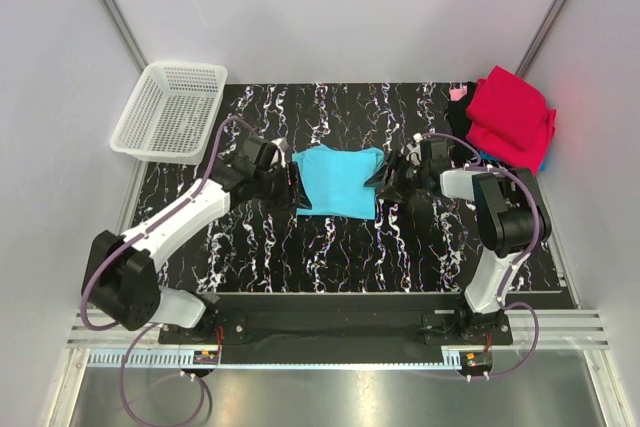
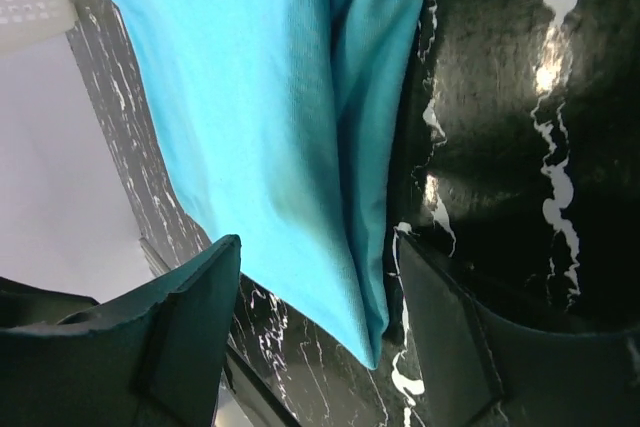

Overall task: Fold and stack the t-shirts
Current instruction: Neatly place the folded tshirt to the corner

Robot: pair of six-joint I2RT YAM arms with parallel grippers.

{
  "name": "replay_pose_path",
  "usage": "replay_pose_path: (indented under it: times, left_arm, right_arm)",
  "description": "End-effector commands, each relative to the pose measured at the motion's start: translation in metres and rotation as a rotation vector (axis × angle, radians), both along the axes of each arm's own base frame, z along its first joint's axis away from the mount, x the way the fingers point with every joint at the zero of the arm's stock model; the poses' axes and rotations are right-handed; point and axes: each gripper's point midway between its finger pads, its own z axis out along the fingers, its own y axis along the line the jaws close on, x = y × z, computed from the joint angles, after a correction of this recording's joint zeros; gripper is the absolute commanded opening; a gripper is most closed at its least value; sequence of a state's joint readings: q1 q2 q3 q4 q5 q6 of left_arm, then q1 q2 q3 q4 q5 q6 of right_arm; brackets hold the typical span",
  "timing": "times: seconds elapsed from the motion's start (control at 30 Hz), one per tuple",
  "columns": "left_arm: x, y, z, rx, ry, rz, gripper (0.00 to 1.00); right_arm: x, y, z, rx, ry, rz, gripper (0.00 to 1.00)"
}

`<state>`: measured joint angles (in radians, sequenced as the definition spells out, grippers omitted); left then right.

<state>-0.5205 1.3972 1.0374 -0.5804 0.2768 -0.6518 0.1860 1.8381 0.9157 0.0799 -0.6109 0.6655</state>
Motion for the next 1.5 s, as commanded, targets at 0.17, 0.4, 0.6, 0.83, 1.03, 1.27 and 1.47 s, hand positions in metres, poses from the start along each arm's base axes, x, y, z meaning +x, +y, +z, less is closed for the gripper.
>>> replay_pose_path:
  times: [0.17,0.4,0.6,0.83,1.03,1.27,1.47]
  left_arm:
    - [-0.008,-0.001,0.017,-0.084,-0.067,-0.041,0.59]
    - [-0.012,0.006,0.018,-0.091,-0.073,-0.027,0.59]
    - [-0.013,0.011,0.024,-0.1,-0.086,-0.019,0.6]
    - [-0.012,0.017,0.024,-0.1,-0.088,-0.009,0.6]
    - [-0.011,0.019,0.02,-0.095,-0.078,-0.005,0.6]
    - [-0.011,0.02,0.019,-0.095,-0.078,-0.005,0.6]
    - [-0.01,0.023,0.018,-0.095,-0.076,0.0,0.6]
  right_arm:
    - [0.016,0.009,0.001,0.077,-0.068,0.04,0.7]
    - [0.027,0.014,-0.008,0.097,-0.06,0.052,0.68]
    - [0.036,0.016,-0.011,0.094,-0.061,0.053,0.66]
    - [0.042,-0.004,-0.019,-0.062,-0.052,0.0,0.63]
    - [0.049,-0.018,-0.021,-0.163,-0.042,-0.025,0.62]
    - [0.057,-0.014,-0.032,-0.16,0.004,-0.028,0.61]
    - [0.057,0.004,-0.034,-0.053,0.026,0.037,0.58]
